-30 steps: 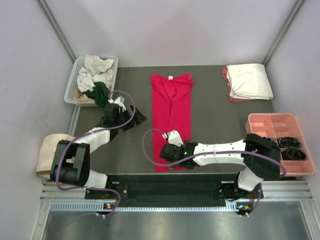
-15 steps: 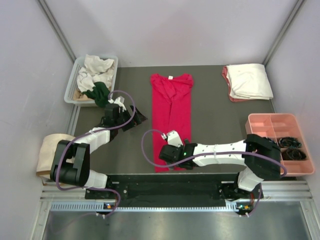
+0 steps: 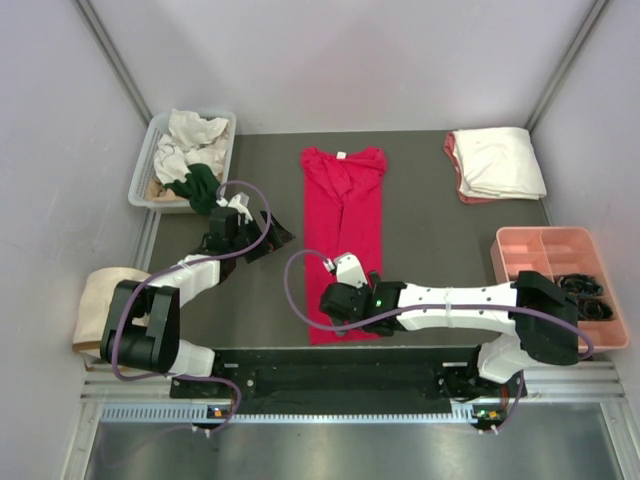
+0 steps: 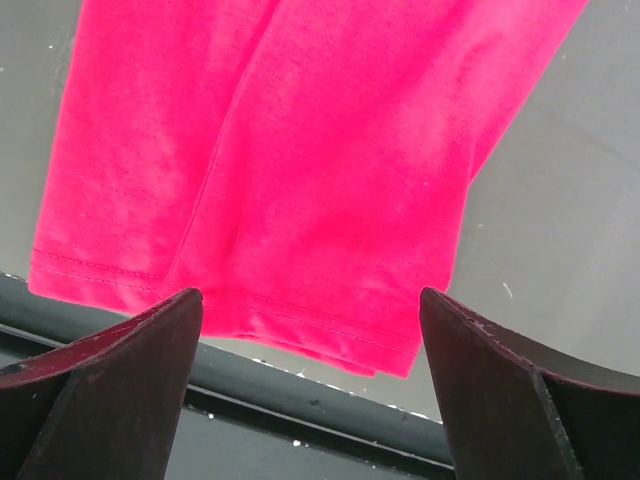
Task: Fold and stack the t-shirts
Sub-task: Grab the bottom of the folded rectangular tshirt with both arms
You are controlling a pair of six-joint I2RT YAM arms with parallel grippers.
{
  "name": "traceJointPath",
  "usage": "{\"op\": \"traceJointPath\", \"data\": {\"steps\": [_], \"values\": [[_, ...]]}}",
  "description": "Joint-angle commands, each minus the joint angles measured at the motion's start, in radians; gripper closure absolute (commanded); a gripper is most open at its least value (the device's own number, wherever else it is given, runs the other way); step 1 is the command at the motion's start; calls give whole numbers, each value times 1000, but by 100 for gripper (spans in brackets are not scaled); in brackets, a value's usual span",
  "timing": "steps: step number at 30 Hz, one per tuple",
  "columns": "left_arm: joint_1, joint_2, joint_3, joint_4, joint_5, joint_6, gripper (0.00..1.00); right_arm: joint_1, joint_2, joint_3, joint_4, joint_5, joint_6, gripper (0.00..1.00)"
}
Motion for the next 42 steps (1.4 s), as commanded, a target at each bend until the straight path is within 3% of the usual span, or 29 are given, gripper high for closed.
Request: {"op": "traceJointPath", "data": {"steps": [1,19,33,42], "values": [[-4,-2,7,43,14,-6,1,19,-14,25,7,15,-3,11],[-4,6,-13,49,8,-3,1,17,38,-33,111,-67,6,11],[-2,3,-46,51,8,4,1,54,198,-89,222,-150,51,11],[-2,6,-25,49,11,-3,1,56,74,-23,109,-89,31,10]]}}
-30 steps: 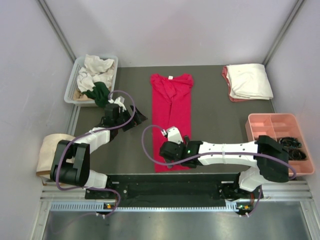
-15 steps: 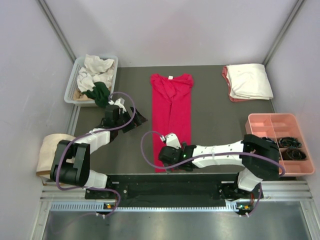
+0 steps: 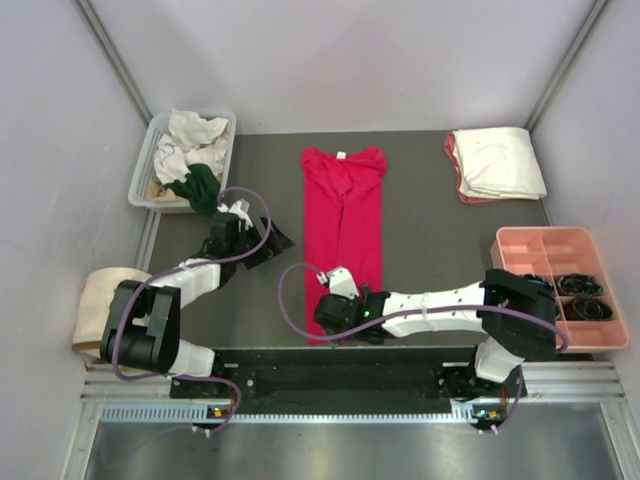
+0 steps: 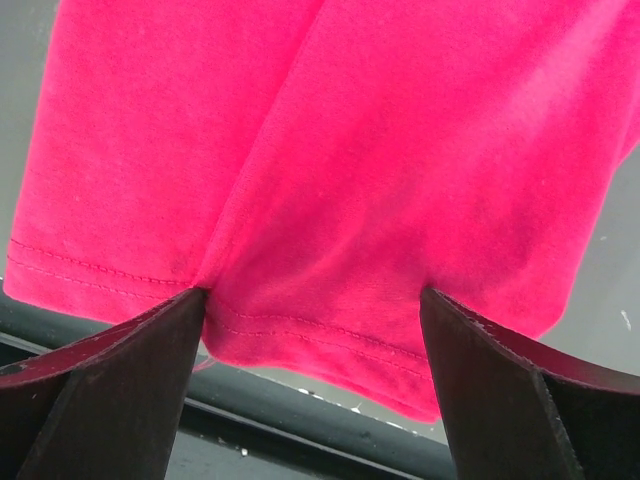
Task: Fold and stack the t-shirts
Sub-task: Grab the bottom of the folded rectangular tshirt with both arms
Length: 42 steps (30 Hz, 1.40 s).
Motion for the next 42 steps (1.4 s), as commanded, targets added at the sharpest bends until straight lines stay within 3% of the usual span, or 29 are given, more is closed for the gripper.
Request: {"op": "traceJointPath", "data": {"steps": [1,10,21,29,38,42], "values": [[-2,6,18,41,14,-3,1,32,-64,48,-68,-3,2,10],[-2,-19,21,30,22,-10,1,29,-342,122,-230,192,-10,5],[-5,-123,-6,-65,31,22,1,-284,-460,33,-140,197,-136,4],[-5,-134,-37,-36,39,-9,1,-537,-316,71,27,126,-214,3],[-5,-74,26,-21,37,-3,1,-778,-49,307,173,-65,-323,3],[-5,-68,37,-21,34,1,1,-823,118,526,188,-207,-372,3]]}}
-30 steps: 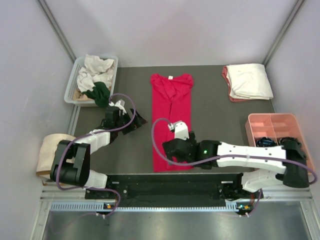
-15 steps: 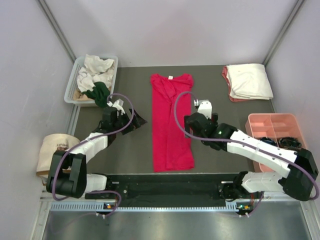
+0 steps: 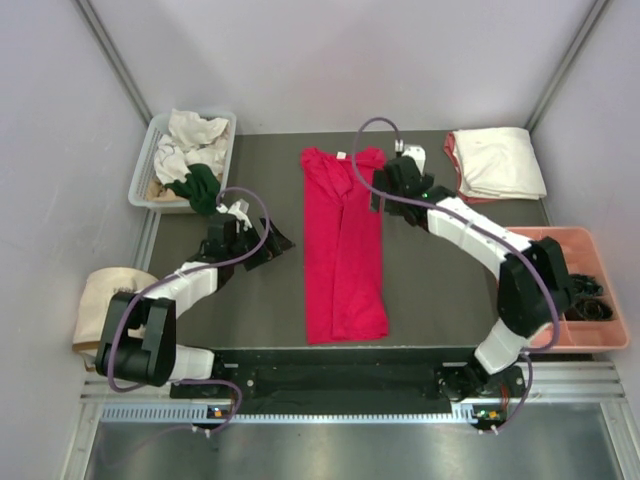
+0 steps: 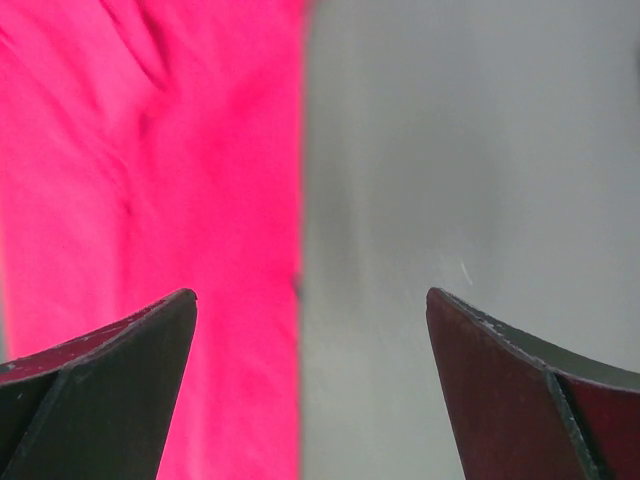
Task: Fold and stack the t-shirts
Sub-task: Grab the bottom of the folded rectangular tshirt with both arms
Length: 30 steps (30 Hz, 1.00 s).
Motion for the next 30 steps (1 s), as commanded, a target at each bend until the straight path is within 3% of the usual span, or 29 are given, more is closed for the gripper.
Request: {"op": "traceJointPath", "data": {"steps": [1,5,11,16,30], "values": [[-2,2,42,34,6,3,1,-41,189,244,74,-185,-89,3],[-2,14,27,53,6,-6,1,-39,395,571,21,-374,-164,3],[-2,37,10,80,20,-27,1,-41,683,924,-88,-576,-187,4],[-2,38,5,80,13,-21,1,-41,766,966,-104,-618,-196,5],[-2,60,5,85,20,-24,1,-45,823,906,-82,-523,-228,6]]}}
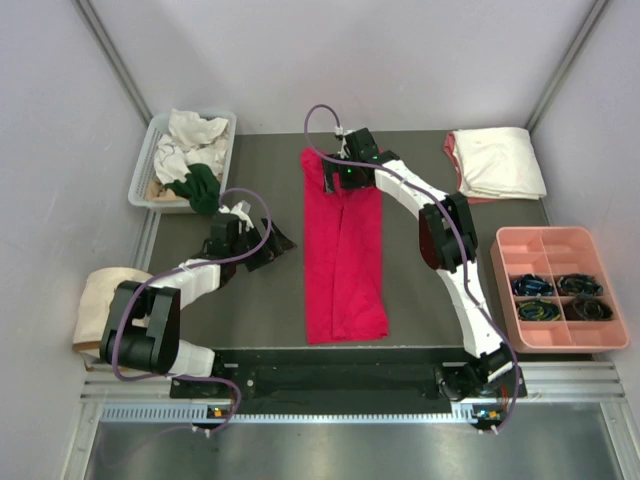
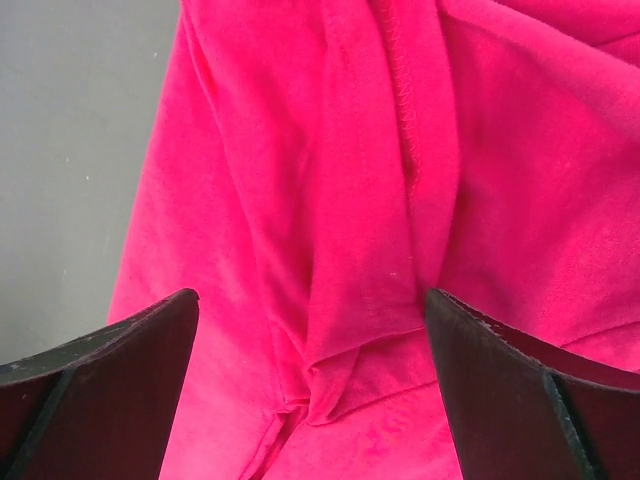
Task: Fold and stack the t-shirts
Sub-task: Grab the bottom of the folded rectangular tshirt with both arms
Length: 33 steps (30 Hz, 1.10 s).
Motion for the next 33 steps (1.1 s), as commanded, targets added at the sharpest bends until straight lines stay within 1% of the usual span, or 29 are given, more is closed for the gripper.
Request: {"op": "traceJointPath", "data": {"steps": [1,6,9,16,24,33], "values": [[-2,-3,-2,46,13,-3,1,-7,-5,-12,43,22,-14,6],[-2,-7,-5,42,13,-2,1,-13,-54,-68,83,85,-7,7],[-2,-7,-4,43,12,-2,1,-24,-57,-72,85,82,1,7],[-2,-2,-1,43,10,-5,1,-31,-48,-72,104,-24,19,7],[-2,1,-4,43,10,-6,1,-33,-80,-113,152,-162,21,8],[-2,9,-5,57,18,-17,1,-33,-123,-165,190,-243,16,9]]}}
